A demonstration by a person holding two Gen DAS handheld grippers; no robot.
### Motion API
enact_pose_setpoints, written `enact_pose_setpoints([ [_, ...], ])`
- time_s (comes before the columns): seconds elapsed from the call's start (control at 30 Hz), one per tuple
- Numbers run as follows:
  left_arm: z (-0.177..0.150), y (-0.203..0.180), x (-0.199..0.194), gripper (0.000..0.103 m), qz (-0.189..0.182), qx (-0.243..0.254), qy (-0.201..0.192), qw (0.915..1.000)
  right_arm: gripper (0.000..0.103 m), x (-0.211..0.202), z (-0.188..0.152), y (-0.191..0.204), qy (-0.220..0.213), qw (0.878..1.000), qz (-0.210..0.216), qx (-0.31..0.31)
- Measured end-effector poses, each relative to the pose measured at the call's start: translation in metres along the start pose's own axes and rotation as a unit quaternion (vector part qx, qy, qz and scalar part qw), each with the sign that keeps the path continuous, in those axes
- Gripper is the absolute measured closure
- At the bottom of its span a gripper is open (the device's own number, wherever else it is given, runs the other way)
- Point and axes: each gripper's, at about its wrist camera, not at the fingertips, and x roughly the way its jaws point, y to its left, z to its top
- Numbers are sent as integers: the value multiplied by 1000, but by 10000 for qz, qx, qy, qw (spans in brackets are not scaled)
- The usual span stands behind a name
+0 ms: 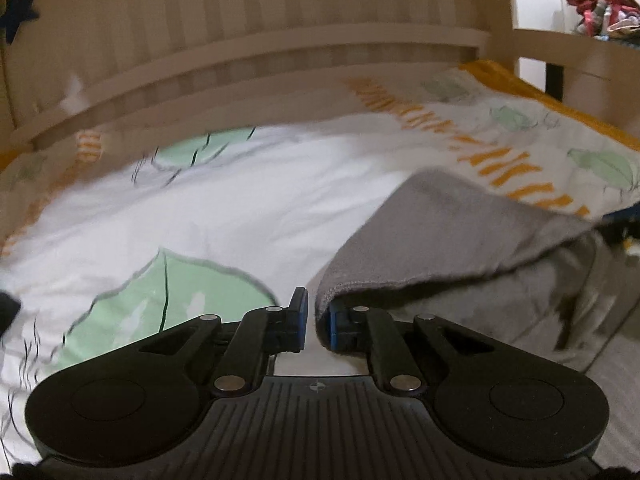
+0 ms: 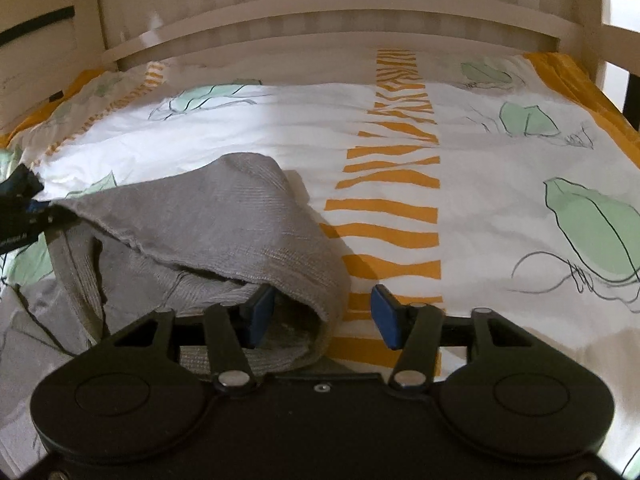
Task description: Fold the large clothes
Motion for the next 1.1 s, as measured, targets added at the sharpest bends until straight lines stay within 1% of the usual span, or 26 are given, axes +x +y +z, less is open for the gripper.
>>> enact_pose_setpoints([
  [0.03, -3, 0, 1, 91, -5, -28, 35, 10000, 81, 0, 2, 3, 46, 9999, 5, -108],
  [0.07, -7, 0, 1, 91, -17, -50, 58, 10000, 90, 0, 3, 6, 62, 9997, -33, -239],
  [0.17, -11, 0, 1, 91, -76, -12, 133, 9999, 90, -8, 7, 11, -98, 9979, -6, -637],
  [0.23, -16, -1, 3, 88, -119, 109, 271, 9995, 90, -12, 7, 4, -152, 9985, -64, -519],
  [0.27, -17, -2, 4, 88, -155, 175, 369, 9990, 90, -10, 4, -4, -68, 9994, -58, -339],
  [0.33, -18, -6, 10, 83, -235, 343, 636, 9971, 89, 1, -7, -16, 258, 9996, -51, -110],
  [0.37, -18, -8, 12, 81, -231, 438, 758, 9959, 86, 6, -13, -20, 412, 9991, -66, -77],
  [0.4, -16, -8, 12, 78, -201, 517, 790, 9953, 85, 10, -19, -23, 548, 9985, -47, -21],
  [0.43, -15, -5, 9, 75, -208, 550, 799, 9951, 84, 10, -23, -28, 525, 9985, 14, 122],
  [0.47, -13, -2, 7, 75, -270, 561, 825, 9946, 72, 8, -23, -31, 480, 9984, 63, 291],
  [0.5, -10, 2, 2, 74, -365, 526, 827, 9945, 63, 6, -21, -35, 488, 9977, 114, 459],
  [0.53, -7, 8, -4, 71, -484, 455, 805, 9945, 50, 4, -18, -39, 507, 9968, 181, 594],
  [0.57, -4, 14, -11, 70, -610, 374, 794, 9943, 41, 1, -16, -42, 530, 9962, 264, 639],
  [0.63, 1, 25, -26, 61, -942, 226, 786, 9922, 35, -9, -14, -45, 536, 9959, 410, 595],
  [0.73, 9, 39, -44, 58, -1263, 113, 705, 9894, 31, -27, -11, -49, 554, 9952, 601, 530],
  [0.83, 24, 46, -50, 55, -1292, -110, 477, 9904, 29, -38, -3, -49, 425, 9950, 748, 504],
  [0.93, 40, 48, -36, 54, -1332, -499, 369, 9891, 29, -39, 11, -44, 192, 9949, 860, 486],
  [1.03, 50, 42, -8, 54, -1367, -748, 498, 9865, 29, -25, 27, -36, 64, 9949, 877, 502],
  [1.1, 53, 34, 11, 54, -1406, -814, 613, 9848, 29, -12, 36, -31, 38, 9944, 888, 568],
])
